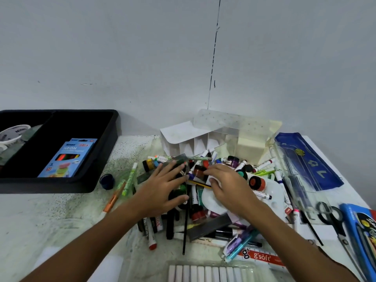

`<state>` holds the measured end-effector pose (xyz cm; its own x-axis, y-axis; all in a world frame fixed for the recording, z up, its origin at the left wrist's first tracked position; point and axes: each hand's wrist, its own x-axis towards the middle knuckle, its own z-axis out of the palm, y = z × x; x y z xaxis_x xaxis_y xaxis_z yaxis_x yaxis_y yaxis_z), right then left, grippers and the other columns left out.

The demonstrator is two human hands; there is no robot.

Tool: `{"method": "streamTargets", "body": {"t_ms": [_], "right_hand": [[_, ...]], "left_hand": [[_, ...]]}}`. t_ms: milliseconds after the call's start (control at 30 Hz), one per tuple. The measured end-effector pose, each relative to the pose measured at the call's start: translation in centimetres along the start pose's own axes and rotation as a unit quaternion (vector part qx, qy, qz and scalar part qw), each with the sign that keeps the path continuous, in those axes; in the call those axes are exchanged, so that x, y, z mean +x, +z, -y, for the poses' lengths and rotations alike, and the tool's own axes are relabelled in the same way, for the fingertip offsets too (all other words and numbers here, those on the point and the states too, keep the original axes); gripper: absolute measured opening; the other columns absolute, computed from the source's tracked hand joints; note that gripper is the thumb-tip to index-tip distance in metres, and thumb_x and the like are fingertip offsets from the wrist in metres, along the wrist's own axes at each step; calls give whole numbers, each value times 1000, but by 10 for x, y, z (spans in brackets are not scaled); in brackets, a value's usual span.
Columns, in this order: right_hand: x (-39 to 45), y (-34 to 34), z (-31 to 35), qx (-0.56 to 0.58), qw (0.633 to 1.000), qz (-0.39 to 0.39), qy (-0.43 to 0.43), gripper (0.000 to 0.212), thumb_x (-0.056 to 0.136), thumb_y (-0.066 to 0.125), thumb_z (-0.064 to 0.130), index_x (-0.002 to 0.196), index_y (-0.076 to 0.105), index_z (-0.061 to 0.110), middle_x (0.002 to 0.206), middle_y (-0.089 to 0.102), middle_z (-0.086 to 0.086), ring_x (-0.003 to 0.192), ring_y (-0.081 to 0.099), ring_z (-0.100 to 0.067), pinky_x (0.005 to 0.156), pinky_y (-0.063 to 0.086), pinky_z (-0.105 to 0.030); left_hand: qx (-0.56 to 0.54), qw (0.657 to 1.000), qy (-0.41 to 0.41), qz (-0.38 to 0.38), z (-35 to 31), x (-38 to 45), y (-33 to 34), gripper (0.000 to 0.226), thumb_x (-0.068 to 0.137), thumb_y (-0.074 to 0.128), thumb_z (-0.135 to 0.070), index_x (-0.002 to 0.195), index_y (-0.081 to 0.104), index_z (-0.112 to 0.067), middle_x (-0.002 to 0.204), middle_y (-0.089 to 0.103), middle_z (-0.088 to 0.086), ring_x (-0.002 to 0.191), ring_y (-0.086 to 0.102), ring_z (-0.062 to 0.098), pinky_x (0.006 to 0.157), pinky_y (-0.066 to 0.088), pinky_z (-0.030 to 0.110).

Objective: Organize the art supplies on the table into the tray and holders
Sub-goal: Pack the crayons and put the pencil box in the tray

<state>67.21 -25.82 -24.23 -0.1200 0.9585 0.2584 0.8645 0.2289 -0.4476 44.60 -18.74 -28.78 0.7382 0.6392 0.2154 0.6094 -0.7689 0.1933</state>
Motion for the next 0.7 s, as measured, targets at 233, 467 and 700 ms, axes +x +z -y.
{"method": "streamTargets", "body": {"t_ms": [233,467,700], "right_hand": [[13,9,2,-8,1000,6,19,30,92,52,7,116,68,14,113,67,-2,106,59,-20,87,49,-33],[28,16,3,-27,998,44,39,24,91,53,13,106,72,18,102,70,1,97,57,-19,78,47,-33],[36,17,0,-34,997,49,56,21,91,57,17,106,72,17,105,66,-2,105,51,-21,82,40,-30]], "left_hand": [[-32,998,-6,-53,27,-22,-11,55,84,49,-72,94,73,-24,146,46,1,140,35,18,116,23,50],[-46,994,-21,-94,9,3,-10,53,90,49,-53,124,63,-16,136,55,2,131,44,19,110,37,43],[-108,992,-22,-58,12,11,0,42,92,45,-50,87,74,-19,141,52,2,140,32,20,113,30,47]]}}
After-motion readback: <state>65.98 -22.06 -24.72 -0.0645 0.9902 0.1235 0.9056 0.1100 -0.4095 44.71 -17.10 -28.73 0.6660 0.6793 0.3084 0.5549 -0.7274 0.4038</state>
